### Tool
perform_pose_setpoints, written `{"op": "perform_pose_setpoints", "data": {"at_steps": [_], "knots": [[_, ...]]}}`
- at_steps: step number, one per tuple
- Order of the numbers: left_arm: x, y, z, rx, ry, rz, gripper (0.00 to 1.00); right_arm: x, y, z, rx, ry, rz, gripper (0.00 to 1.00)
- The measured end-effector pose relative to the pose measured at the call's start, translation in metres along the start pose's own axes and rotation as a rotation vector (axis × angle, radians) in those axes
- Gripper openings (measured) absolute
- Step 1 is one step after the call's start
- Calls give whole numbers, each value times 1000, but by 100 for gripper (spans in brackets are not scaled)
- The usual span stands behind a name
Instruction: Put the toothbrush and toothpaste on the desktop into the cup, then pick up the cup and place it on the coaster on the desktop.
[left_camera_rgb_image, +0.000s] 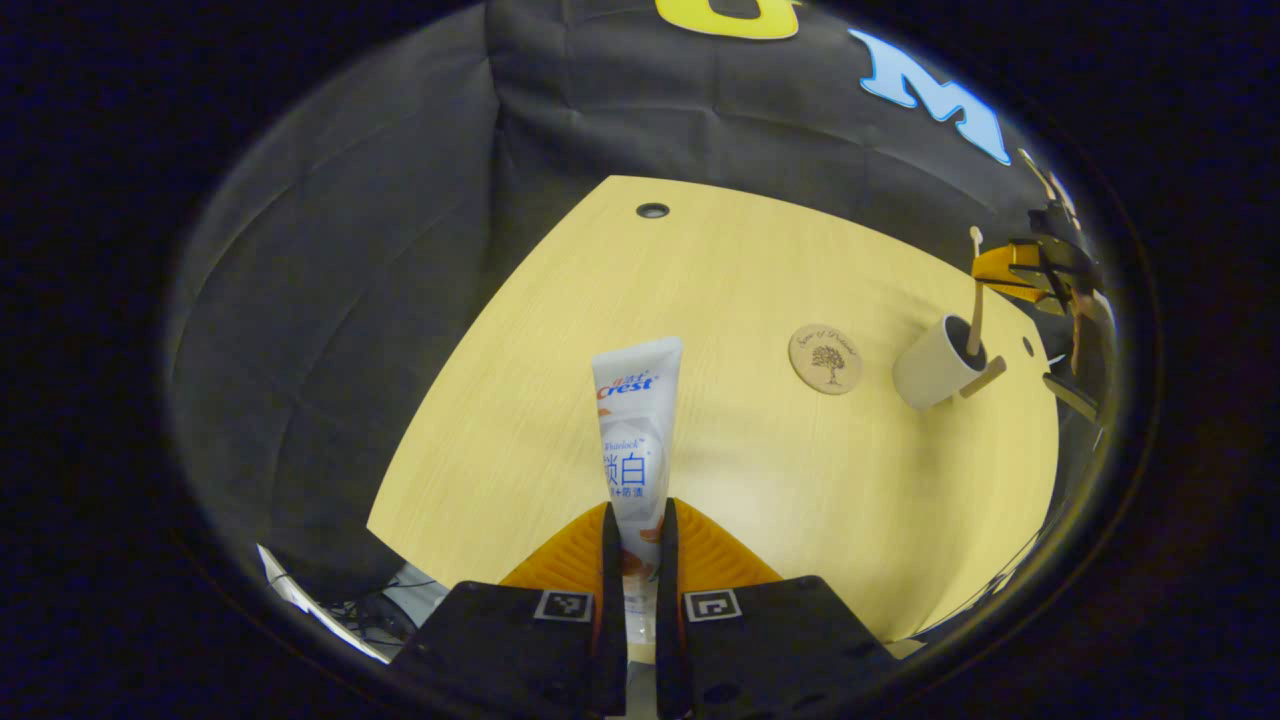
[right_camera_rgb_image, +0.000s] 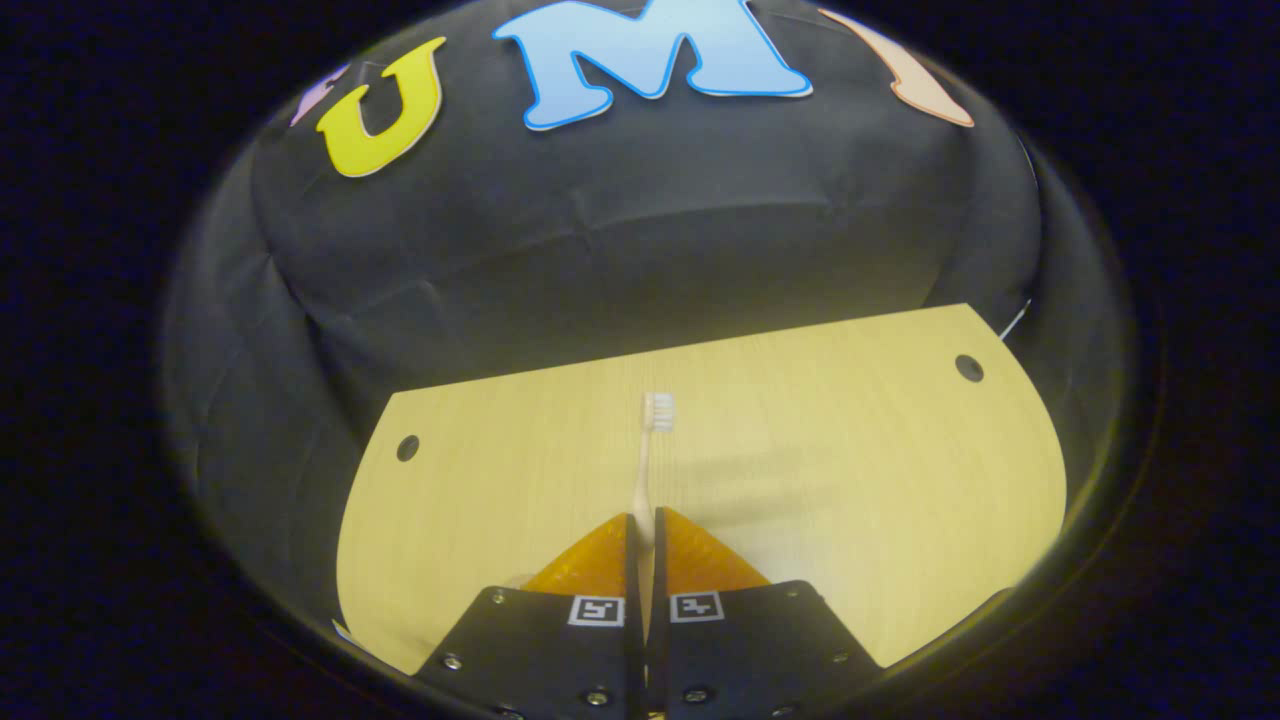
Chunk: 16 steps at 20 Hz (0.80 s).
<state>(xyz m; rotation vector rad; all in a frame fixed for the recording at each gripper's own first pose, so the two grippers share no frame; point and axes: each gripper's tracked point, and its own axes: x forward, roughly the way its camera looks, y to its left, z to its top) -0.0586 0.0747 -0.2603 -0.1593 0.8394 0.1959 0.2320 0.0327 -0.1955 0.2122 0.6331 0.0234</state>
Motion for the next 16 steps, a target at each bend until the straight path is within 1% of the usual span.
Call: {"op": "perform_pose_setpoints", "data": {"at_steps": [2,4,7,10,12,13,14,15,16], "knots": [[-4,10,-11,-13,7,11,19,-2,6,-2,-16,-35,3,3],[-8,9,-12,-24,12,14,19,-3,10,-7,-12,-45,11,2],[-3,12,-10,-21,7,18,19,-4,5,-16,-12,-60,-17,3],[-1,10,-11,-12,6,17,19,-7,4,-22,3,-77,0,3],[2,10,-9,-3,7,15,19,-14,-1,-28,24,-84,-9,5],[2,8,-9,1,5,12,19,-16,-2,-31,35,-79,-7,11],[3,7,-9,7,2,7,19,-20,-5,-33,44,-82,-10,14],[5,5,-7,15,-1,3,19,-23,-5,-33,52,-86,-4,16],[2,2,-5,25,-7,-2,19,-26,-8,-34,54,-87,-9,20]]}}
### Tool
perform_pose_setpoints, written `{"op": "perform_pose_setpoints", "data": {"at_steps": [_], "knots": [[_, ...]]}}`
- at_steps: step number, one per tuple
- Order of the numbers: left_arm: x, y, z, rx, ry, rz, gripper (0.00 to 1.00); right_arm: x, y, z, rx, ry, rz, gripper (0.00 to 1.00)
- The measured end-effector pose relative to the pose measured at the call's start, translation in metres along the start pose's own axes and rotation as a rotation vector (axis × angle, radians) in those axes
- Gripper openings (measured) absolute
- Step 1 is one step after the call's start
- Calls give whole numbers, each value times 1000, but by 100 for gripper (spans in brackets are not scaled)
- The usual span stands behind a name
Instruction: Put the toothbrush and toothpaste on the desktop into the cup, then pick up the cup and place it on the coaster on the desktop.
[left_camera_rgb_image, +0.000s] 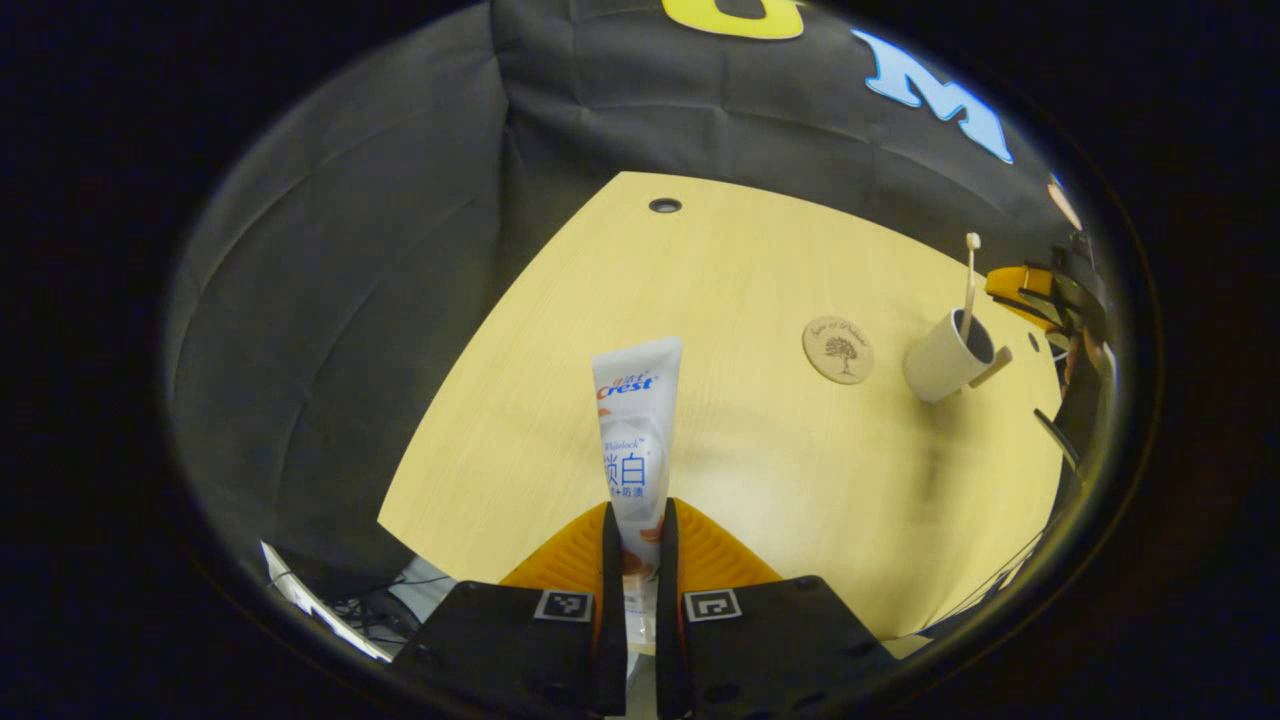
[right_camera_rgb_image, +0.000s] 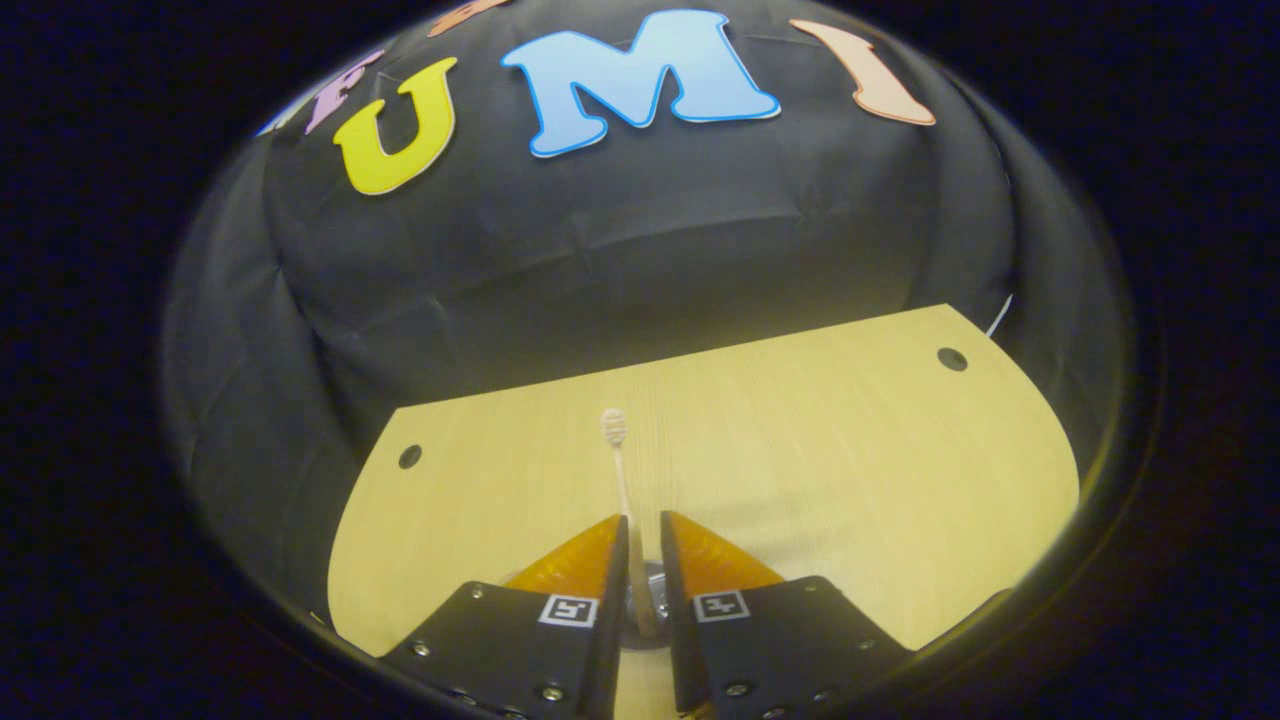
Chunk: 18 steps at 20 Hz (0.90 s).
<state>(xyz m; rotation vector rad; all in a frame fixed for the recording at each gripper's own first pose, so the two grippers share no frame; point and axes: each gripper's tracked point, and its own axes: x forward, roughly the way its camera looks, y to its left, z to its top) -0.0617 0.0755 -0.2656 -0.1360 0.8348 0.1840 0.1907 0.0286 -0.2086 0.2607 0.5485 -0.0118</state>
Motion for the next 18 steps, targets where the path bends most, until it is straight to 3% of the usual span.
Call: {"op": "perform_pose_setpoints", "data": {"at_steps": [4,5,6,8,18], "knots": [[-1,-22,14,50,-35,-35,19,-21,-14,0,16,-8,-8,22],[1,-30,17,66,-43,-45,19,-27,-19,-1,19,-9,-13,17],[2,-38,20,85,-53,-56,19,-33,-26,-3,19,-5,-21,22],[3,-55,29,126,-78,-80,19,-43,-39,-9,20,5,-37,22],[-11,-164,74,370,-202,-232,19,-99,-129,-27,91,0,-178,22]]}}
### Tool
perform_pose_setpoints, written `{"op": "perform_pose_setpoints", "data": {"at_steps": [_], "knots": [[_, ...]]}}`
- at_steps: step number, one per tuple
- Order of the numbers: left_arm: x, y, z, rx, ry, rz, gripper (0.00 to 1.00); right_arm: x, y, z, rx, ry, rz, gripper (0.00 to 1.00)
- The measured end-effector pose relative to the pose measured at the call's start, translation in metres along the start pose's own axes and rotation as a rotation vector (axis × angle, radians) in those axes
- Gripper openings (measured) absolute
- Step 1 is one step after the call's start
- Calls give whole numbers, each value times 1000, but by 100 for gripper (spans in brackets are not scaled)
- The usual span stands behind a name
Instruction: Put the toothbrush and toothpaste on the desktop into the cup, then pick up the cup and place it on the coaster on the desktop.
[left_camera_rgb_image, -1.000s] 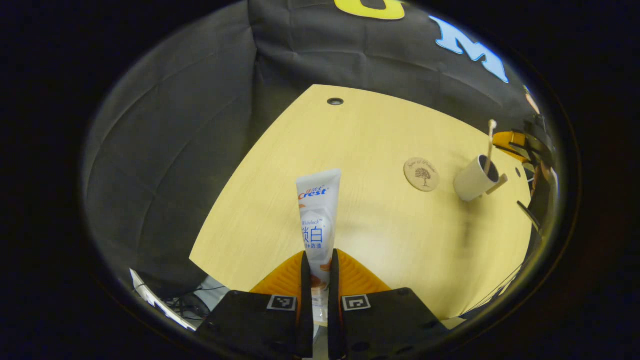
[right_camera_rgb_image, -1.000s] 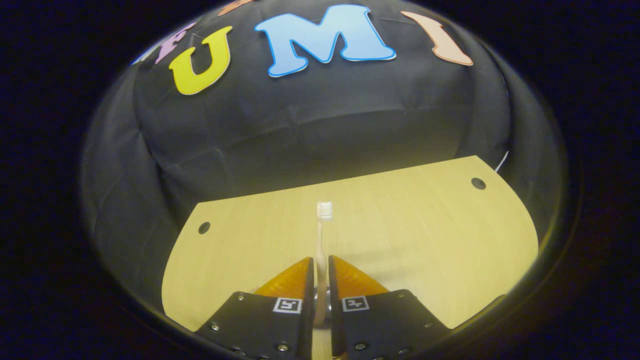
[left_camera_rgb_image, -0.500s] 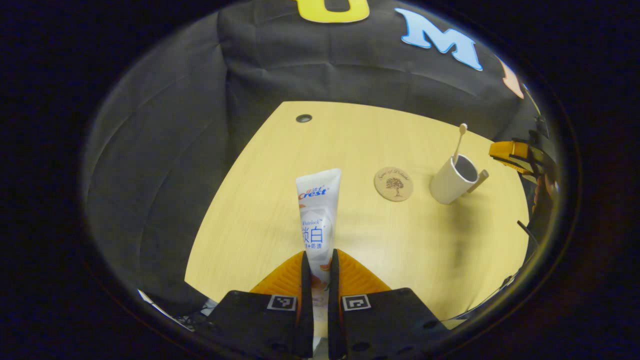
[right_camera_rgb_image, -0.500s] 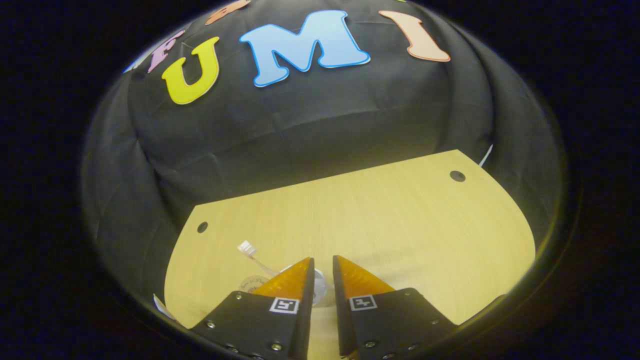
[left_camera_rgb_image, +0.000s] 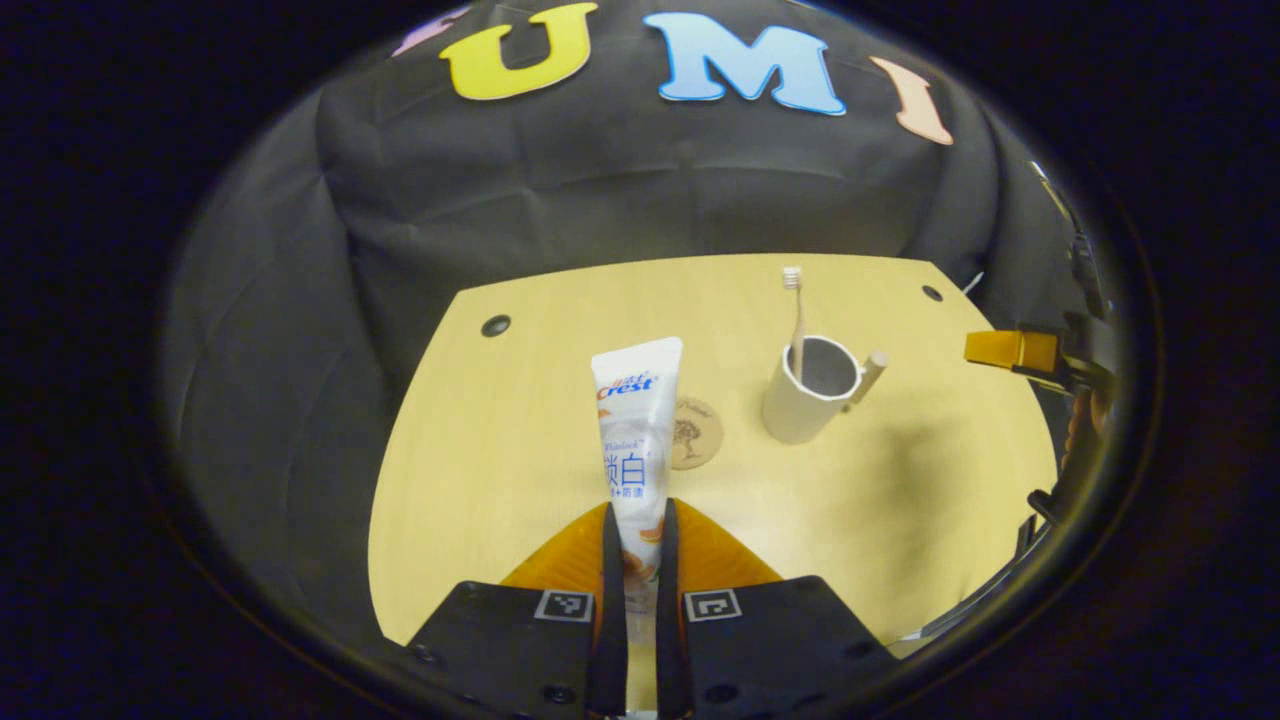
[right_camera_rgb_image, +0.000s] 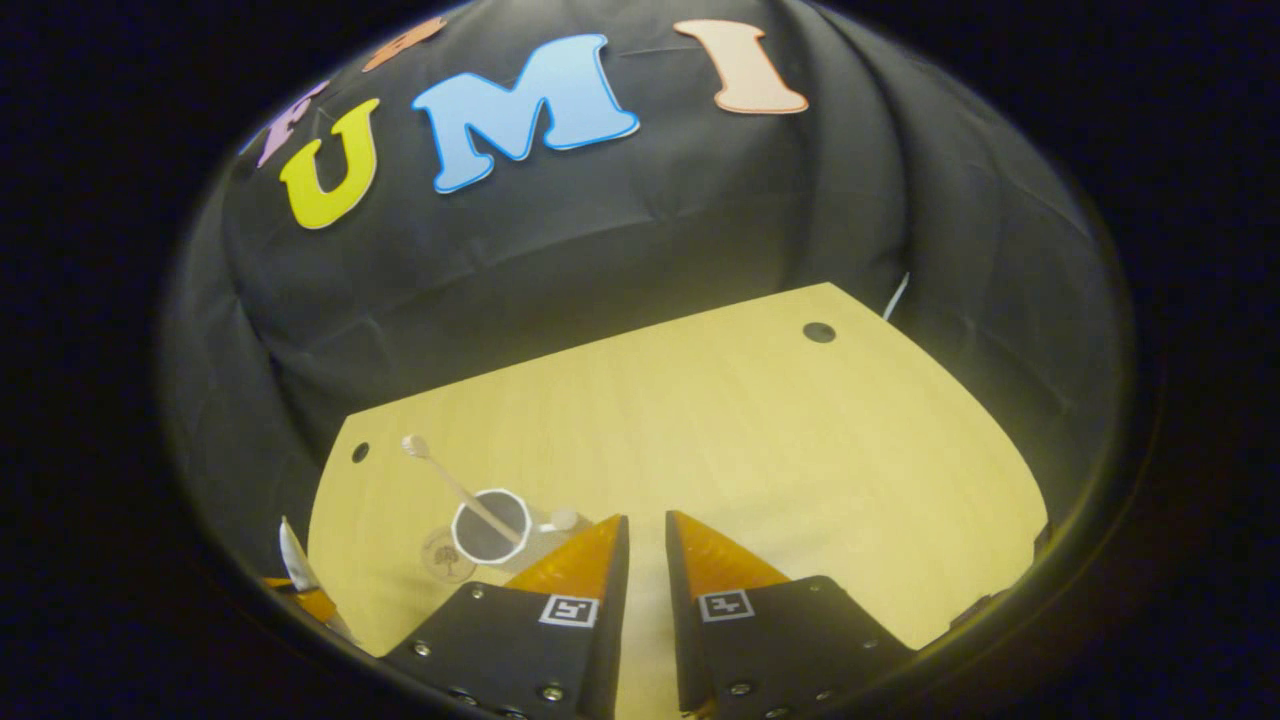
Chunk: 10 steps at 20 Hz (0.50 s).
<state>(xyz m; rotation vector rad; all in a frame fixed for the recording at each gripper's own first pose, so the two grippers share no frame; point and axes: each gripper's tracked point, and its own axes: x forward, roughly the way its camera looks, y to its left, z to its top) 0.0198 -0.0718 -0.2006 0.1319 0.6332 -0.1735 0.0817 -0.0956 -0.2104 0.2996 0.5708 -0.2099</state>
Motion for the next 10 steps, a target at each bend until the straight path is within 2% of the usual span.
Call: {"op": "perform_pose_setpoints", "data": {"at_steps": [10], "knots": [[43,-107,68,214,-133,-182,19,-34,-90,-6,51,14,-171,22]]}}
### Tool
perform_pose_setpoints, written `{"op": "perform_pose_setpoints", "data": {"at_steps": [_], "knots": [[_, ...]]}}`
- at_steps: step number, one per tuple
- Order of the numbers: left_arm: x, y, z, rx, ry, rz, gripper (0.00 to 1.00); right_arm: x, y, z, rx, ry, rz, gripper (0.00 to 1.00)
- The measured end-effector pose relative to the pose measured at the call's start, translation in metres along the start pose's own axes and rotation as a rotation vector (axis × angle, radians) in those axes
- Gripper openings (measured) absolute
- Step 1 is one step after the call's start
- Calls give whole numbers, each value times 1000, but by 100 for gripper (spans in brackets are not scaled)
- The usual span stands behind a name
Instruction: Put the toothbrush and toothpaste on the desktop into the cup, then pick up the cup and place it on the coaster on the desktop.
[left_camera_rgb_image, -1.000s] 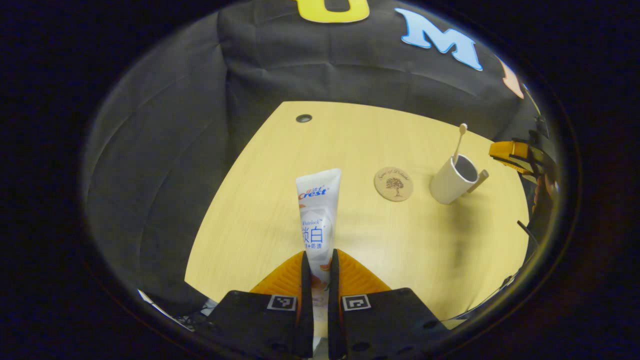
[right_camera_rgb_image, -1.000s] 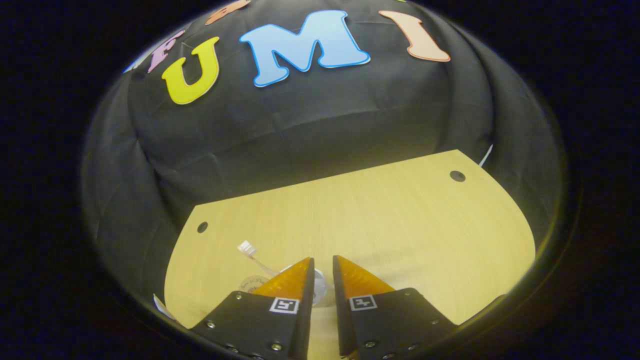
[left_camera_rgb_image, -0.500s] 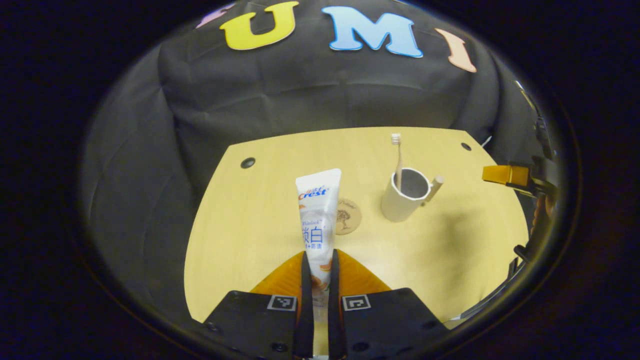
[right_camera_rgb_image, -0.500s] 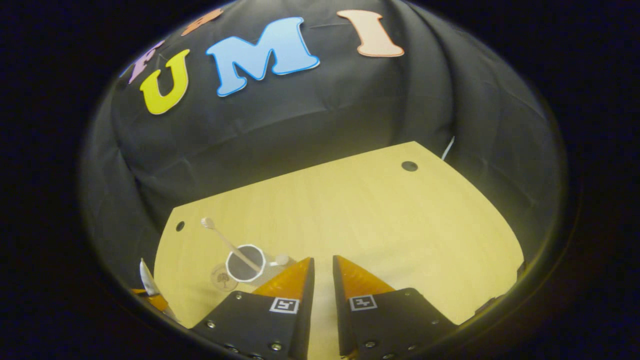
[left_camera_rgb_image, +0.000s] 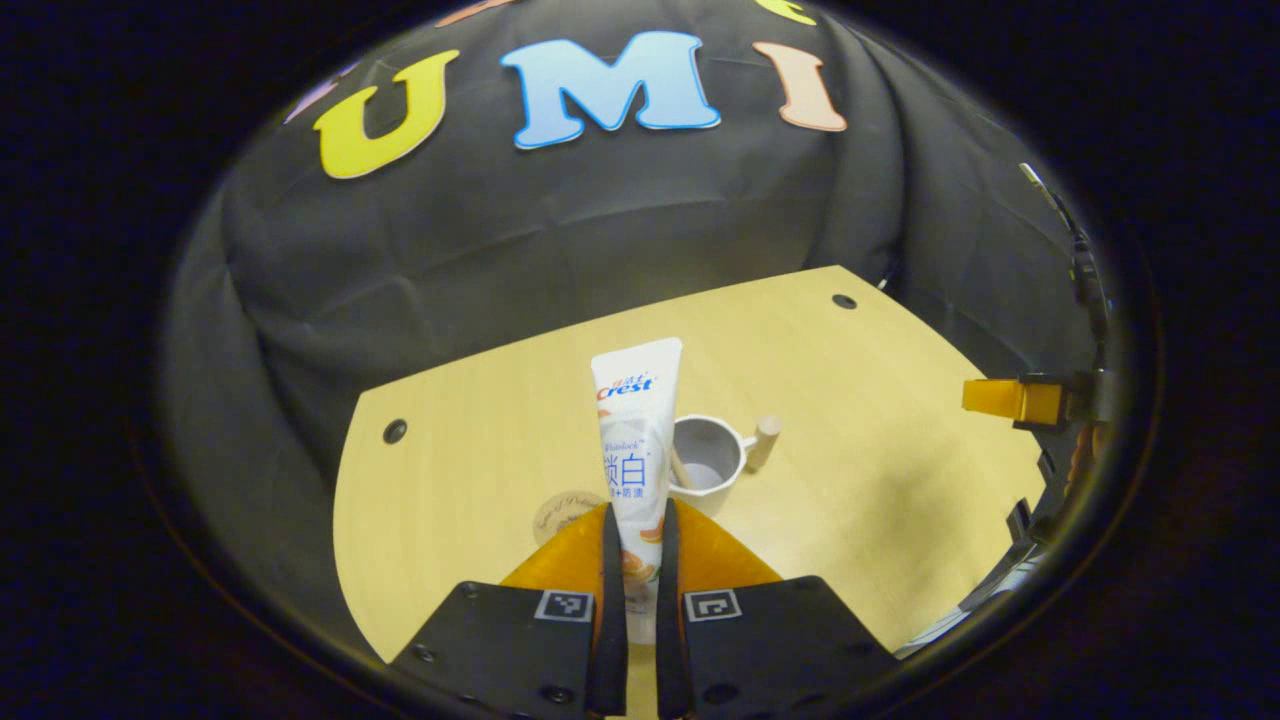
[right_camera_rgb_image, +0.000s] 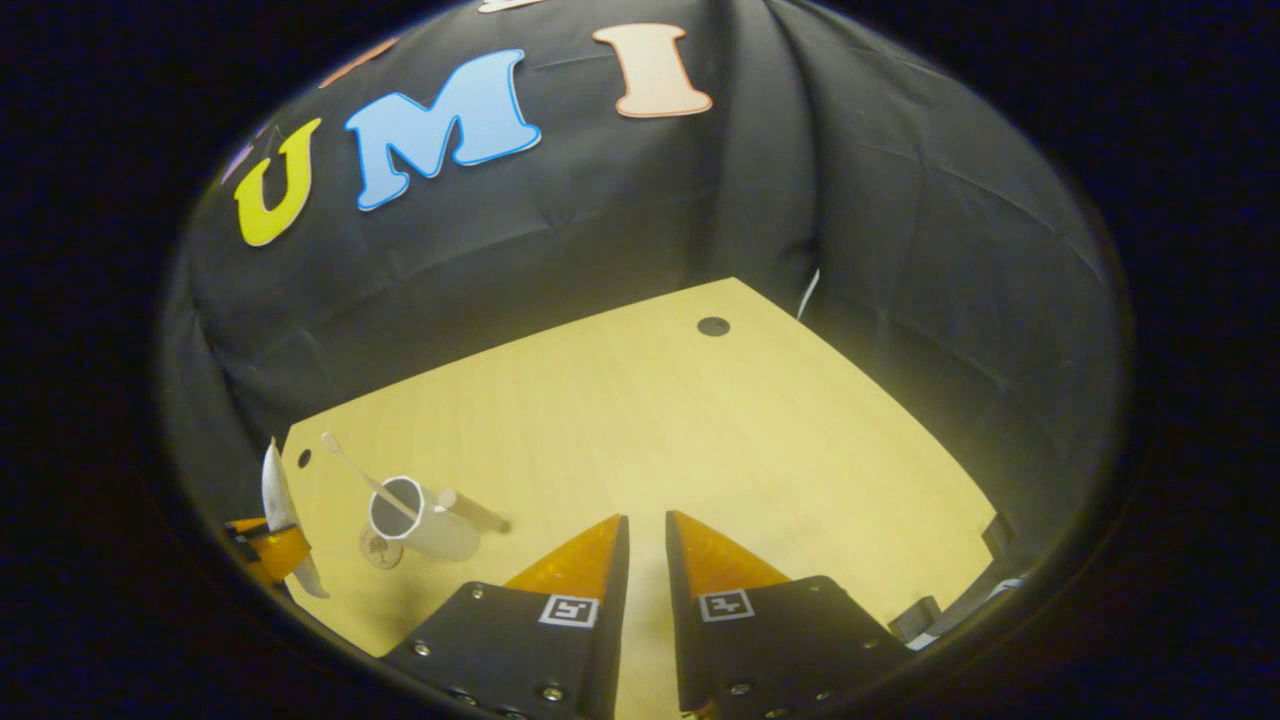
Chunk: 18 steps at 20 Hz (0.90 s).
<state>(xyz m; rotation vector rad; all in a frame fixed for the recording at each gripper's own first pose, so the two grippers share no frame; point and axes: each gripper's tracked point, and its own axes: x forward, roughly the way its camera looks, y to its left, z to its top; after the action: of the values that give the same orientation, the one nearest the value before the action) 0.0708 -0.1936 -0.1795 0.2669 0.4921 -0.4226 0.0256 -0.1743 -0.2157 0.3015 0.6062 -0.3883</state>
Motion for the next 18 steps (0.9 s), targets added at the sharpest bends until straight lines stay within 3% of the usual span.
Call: {"op": "perform_pose_setpoints", "data": {"at_steps": [8,18], "knots": [[57,-50,50,151,-97,-92,19,-5,-39,-6,32,32,-77,22],[95,-50,87,254,-248,-39,19,6,-47,-18,49,94,-78,22]]}}
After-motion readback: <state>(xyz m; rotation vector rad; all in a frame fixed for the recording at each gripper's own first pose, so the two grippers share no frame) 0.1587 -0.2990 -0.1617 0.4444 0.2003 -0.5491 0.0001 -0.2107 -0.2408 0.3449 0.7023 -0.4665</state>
